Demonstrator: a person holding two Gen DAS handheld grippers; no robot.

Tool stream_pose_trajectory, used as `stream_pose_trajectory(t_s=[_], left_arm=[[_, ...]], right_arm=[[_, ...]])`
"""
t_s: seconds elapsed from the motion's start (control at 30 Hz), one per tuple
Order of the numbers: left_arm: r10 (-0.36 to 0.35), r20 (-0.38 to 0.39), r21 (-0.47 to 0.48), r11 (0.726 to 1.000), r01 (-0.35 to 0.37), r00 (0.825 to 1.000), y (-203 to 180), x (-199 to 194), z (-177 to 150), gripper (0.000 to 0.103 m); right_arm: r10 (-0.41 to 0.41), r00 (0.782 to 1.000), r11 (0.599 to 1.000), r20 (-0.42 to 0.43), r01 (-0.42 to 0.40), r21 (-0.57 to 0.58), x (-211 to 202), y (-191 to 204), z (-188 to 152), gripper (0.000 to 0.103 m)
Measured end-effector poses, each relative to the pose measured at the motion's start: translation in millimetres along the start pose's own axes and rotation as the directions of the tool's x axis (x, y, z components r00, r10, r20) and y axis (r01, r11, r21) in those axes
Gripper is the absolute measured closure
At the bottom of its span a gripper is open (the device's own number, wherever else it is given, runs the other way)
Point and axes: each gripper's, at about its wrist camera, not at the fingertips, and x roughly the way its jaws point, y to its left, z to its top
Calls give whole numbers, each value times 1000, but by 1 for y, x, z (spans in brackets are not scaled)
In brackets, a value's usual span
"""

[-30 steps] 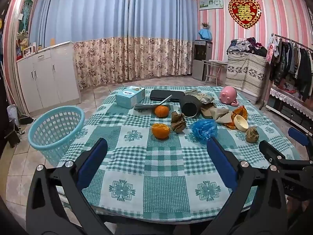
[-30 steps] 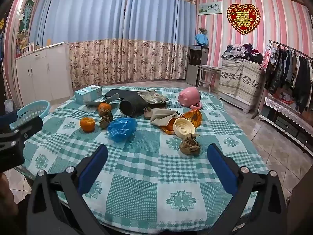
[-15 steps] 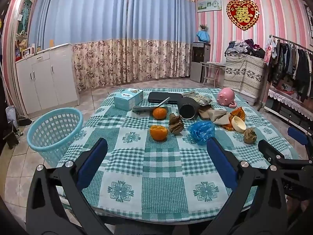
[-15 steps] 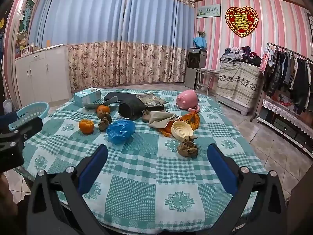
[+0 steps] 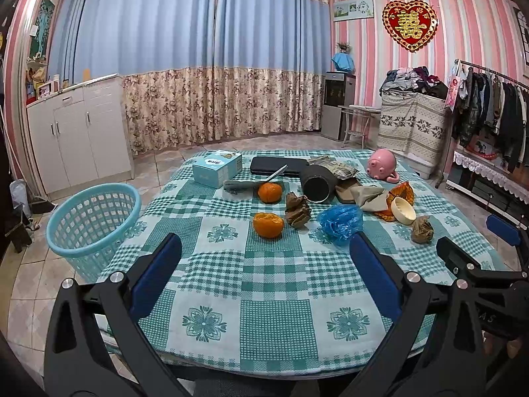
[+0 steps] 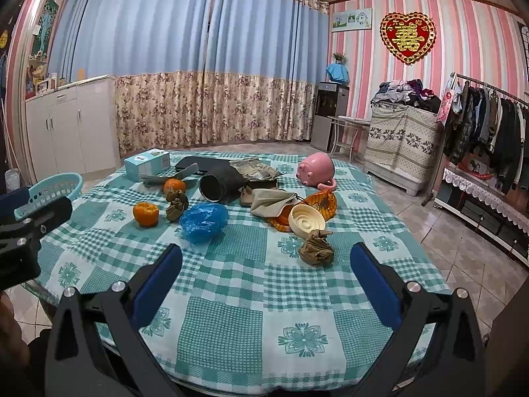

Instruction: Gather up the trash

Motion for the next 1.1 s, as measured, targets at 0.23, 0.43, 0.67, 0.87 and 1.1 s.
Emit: stream_pose_trajectory(t_s=[0.23,0.43,0.67,0.87,1.1], left_arm=[[3,0,0,1000,-3,1000,0,0,0,5],[1,0,-1,1000,-1,1000,0,0,0,5],[5,3,-4,1000,-5,1000,2,0,1,5],[8,7,-10,1000,-8,1000,4,-1,2,5],[6,12,-16,1000,-6,1000,6,-1,3,5]], right_arm=[[1,1000,1000,-4,-1,1,1,0,0,4],[0,1000,1000,-3,0,2,1,1,-1,4],[0,1000,1000,-1,0,2,1,0,-1,4],[1,1000,1000,5,-1,0,-1,-1,-1,4],[-1,1000,1000,22,0,9,-3,-5,1,4]])
